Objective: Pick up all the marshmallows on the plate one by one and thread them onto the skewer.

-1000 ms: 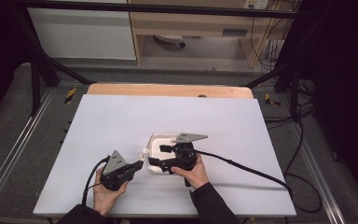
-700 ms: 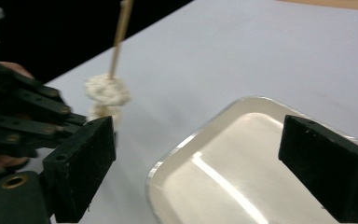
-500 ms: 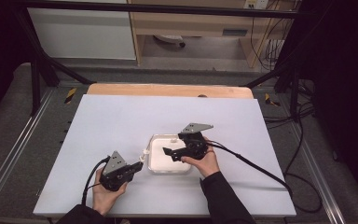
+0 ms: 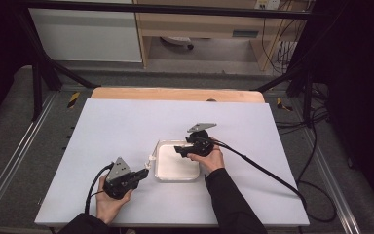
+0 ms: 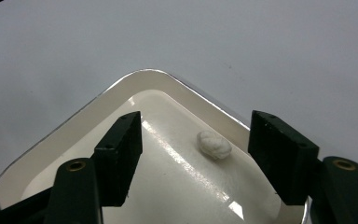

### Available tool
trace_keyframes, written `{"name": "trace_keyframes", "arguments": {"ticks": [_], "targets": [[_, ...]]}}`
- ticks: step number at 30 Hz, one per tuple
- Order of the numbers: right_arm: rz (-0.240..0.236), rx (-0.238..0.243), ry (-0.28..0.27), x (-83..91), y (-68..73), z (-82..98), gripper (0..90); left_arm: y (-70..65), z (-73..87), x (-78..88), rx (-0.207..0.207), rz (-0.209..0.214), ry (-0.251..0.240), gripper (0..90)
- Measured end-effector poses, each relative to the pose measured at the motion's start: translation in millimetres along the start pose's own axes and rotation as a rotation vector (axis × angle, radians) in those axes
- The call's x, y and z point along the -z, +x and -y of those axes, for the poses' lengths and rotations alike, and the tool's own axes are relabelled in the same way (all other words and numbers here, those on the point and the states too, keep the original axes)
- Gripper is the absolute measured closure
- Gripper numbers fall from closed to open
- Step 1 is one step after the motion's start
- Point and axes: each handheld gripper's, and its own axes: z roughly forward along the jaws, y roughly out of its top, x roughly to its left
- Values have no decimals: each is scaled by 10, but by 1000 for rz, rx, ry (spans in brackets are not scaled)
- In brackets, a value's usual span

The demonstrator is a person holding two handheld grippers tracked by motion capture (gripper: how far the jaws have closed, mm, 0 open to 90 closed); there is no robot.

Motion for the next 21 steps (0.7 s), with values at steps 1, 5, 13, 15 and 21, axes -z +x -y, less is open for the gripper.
{"name": "trace_keyframes", "arguments": {"ticks": [1,5,13,15,21], "targets": [[3,0,2,-21,-10,6,403,-1,0,0,0,0,0,886],[-2,0,20,-82,-47,22,471,-2,-2,-3,-5,3,3,886],[8,21,61,-169,-87,67,561,-13,-4,-12,-11,6,5,886],[1,24,57,-184,-86,75,568,-14,-4,-13,-12,6,5,886],[27,39,41,-193,-67,89,653,-20,-6,-17,-12,7,4,886]]}}
